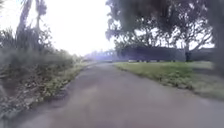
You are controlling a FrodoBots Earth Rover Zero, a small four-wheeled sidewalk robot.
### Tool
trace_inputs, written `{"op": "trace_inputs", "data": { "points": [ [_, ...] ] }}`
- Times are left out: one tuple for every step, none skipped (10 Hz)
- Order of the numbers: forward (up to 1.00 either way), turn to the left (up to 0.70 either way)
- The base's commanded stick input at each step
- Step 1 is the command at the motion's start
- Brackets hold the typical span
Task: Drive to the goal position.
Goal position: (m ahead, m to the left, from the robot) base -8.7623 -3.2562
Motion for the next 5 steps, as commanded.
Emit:
{"op": "trace_inputs", "data": {
  "points": [
    [0.85,0.0],
    [0.85,0.0],
    [0.85,0.0],
    [0.85,0.0],
    [0.85,0.0]
  ]
}}
